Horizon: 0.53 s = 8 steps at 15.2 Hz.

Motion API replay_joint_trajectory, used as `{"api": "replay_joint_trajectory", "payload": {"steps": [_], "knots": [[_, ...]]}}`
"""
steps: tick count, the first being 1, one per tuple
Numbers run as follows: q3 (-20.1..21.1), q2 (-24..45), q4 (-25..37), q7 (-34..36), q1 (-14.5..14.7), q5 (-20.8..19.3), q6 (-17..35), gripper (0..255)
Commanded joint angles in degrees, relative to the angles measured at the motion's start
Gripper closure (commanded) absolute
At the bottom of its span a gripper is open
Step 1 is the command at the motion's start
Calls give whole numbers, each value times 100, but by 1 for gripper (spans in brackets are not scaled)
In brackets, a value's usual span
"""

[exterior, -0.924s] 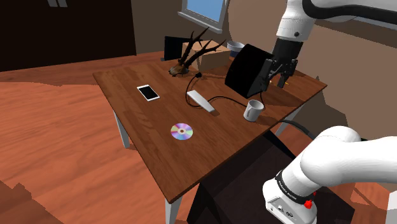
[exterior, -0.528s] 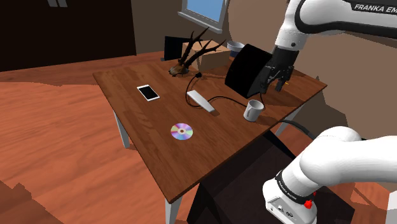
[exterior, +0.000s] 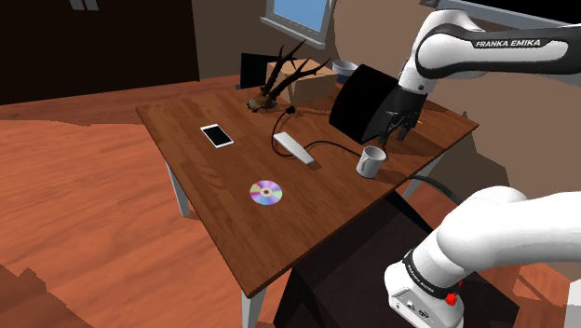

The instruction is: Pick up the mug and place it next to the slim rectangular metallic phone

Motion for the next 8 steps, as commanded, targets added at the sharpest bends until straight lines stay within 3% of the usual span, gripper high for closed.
{"api": "replay_joint_trajectory", "payload": {"steps": [1,8], "knots": [[-270,338,-17,-291,-49,-133,438,0],[-1095,1598,131,-1231,-51,-214,1786,0]]}}
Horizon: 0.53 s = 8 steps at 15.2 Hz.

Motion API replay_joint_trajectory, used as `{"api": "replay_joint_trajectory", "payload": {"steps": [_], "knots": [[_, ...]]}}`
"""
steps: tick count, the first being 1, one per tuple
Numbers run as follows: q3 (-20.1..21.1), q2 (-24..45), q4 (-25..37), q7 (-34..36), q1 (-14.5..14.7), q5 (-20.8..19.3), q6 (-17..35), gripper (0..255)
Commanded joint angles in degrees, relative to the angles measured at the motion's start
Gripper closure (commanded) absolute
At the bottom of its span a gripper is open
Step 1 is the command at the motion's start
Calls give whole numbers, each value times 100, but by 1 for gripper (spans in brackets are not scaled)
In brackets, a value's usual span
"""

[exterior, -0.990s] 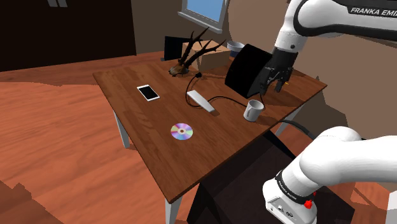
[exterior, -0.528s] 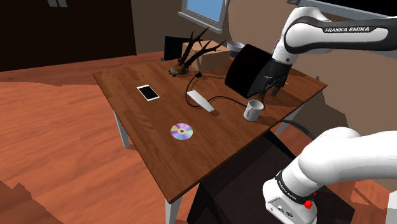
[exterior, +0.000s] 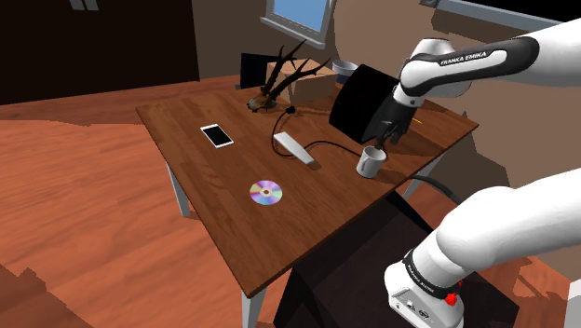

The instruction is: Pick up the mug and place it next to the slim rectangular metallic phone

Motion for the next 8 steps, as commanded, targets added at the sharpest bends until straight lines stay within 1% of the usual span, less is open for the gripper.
{"api": "replay_joint_trajectory", "payload": {"steps": [1,3,6,8], "knots": [[-250,411,98,-325,21,48,385,0],[-483,858,237,-664,74,191,739,0],[-787,1540,492,-1221,166,548,1195,0],[-804,1655,419,-1274,177,615,1368,0]]}}
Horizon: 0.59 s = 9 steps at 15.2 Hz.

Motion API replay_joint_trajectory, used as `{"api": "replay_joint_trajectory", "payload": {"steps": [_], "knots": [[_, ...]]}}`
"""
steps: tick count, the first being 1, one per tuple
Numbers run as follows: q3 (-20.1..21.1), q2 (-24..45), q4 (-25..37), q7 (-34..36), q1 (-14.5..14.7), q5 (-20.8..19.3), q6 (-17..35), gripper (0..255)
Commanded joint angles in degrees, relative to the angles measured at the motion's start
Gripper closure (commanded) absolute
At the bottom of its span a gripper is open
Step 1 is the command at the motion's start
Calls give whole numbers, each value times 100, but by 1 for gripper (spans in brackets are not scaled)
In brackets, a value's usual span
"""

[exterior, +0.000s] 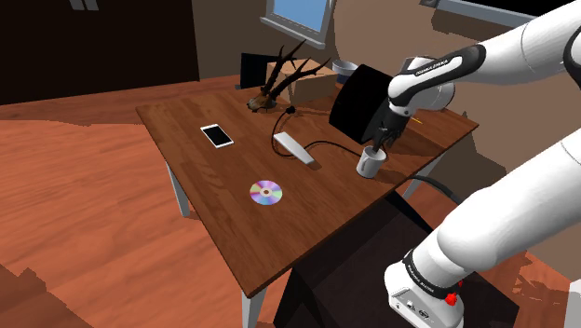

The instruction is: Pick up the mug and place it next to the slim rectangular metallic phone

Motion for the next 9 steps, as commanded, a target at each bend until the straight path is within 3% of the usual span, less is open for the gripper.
{"api": "replay_joint_trajectory", "payload": {"steps": [1,9], "knots": [[-40,167,-48,-97,25,99,209,0],[-81,464,-188,-253,70,305,605,0]]}}
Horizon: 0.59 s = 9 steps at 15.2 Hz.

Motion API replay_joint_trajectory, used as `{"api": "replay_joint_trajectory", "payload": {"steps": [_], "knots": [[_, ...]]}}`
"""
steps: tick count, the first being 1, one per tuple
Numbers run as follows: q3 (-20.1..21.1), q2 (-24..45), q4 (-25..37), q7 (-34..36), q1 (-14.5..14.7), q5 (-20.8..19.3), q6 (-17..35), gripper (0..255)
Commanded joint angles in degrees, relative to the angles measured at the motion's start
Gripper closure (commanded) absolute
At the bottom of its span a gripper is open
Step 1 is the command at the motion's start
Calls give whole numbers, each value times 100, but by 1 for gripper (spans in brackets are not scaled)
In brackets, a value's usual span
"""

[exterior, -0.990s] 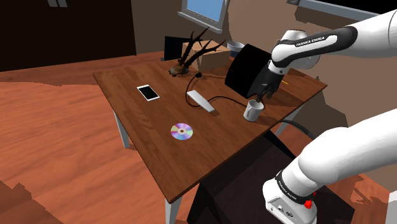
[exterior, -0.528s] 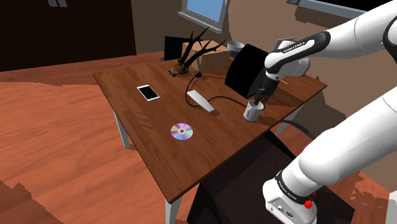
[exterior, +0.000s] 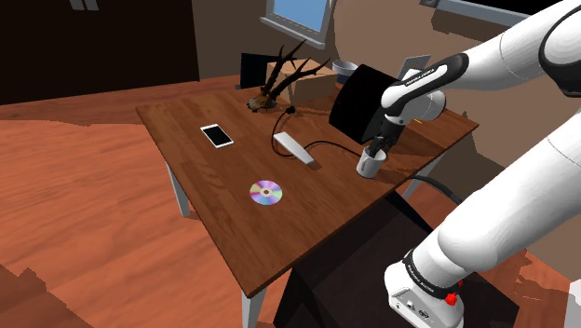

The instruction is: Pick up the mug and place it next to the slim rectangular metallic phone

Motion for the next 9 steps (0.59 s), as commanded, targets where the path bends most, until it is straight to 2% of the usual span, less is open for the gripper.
{"api": "replay_joint_trajectory", "payload": {"steps": [1,4,5,9], "knots": [[0,5,-5,-2,1,4,11,0],[0,4,-5,-2,1,4,10,0],[0,4,-5,-2,1,4,10,255],[0,4,-5,-2,1,4,10,255]]}}
